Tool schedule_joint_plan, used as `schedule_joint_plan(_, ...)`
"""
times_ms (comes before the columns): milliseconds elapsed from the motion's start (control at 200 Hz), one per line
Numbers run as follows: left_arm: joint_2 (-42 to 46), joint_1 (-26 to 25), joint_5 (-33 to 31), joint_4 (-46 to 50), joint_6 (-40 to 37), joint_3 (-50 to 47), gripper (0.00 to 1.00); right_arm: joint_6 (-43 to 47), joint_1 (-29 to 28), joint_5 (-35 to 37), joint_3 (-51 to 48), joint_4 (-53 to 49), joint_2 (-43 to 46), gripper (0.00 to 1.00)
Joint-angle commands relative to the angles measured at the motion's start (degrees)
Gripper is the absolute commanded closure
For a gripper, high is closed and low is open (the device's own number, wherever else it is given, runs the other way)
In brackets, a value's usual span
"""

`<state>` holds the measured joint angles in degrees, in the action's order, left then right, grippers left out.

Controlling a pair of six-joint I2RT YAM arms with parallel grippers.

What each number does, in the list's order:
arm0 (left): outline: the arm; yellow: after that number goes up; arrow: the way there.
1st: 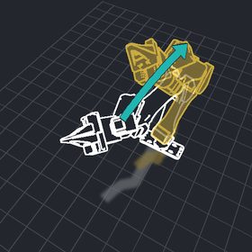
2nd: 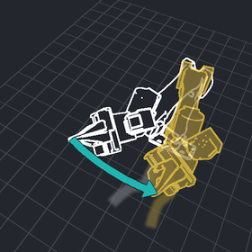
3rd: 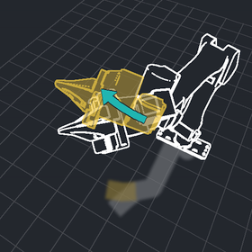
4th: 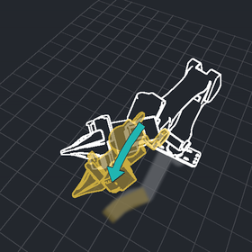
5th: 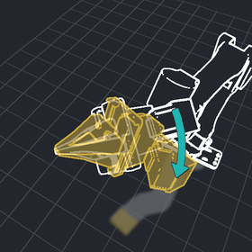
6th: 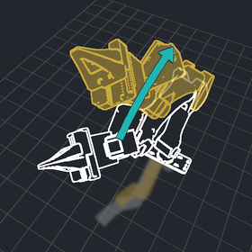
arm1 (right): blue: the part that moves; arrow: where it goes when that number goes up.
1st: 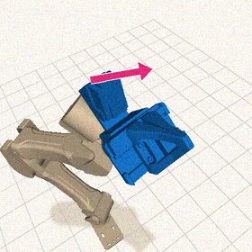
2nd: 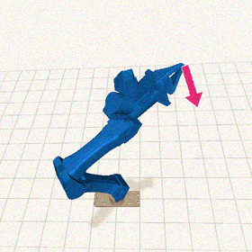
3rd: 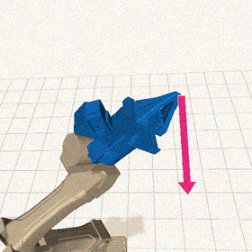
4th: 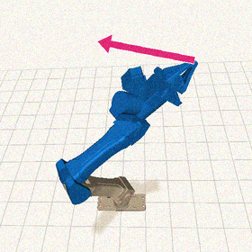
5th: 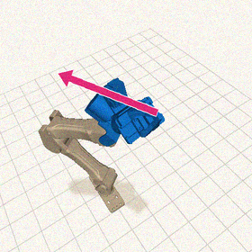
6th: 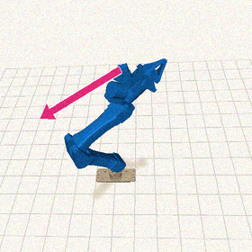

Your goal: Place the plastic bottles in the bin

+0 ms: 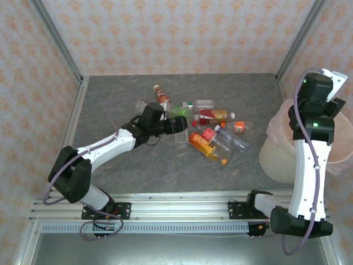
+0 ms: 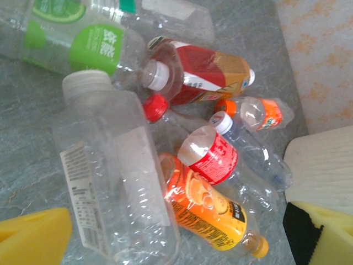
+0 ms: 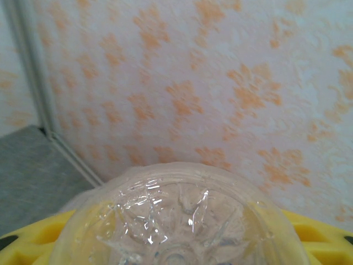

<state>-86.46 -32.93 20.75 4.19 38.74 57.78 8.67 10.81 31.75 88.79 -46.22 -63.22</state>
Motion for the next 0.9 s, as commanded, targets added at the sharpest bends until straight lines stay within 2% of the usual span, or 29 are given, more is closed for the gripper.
schedule_joint_plan(0,-1.08,-0.30,-1.41,4.03,1.58,2.32,0.00,0.30,3.55,2.53,-2.74,-1.80,-0.09,0.66)
schedule_joint_plan(130,-1.52,-0.27,-2.82,5.92,3.19,2.07,0.00,-0.93,8.12,3.45,-5.43,-2.47,-1.00,0.66)
schedule_joint_plan(225,-1.85,-0.34,-3.78,7.86,4.01,2.16,0.00,-0.12,9.46,3.82,-7.79,-0.76,-1.05,0.65)
schedule_joint_plan(400,-2.32,-0.38,-3.53,11.08,5.67,2.78,0.00,4.93,11.88,6.90,-12.76,3.93,-2.55,0.57)
schedule_joint_plan(585,-0.73,-2.37,-9.17,17.01,3.91,2.70,0.00,1.71,14.31,6.57,-14.00,3.08,-4.28,0.55)
schedule_joint_plan(896,-3.64,-5.33,-8.94,16.42,1.43,5.10,0.00,-4.46,14.43,11.90,-17.29,3.49,-7.09,0.42)
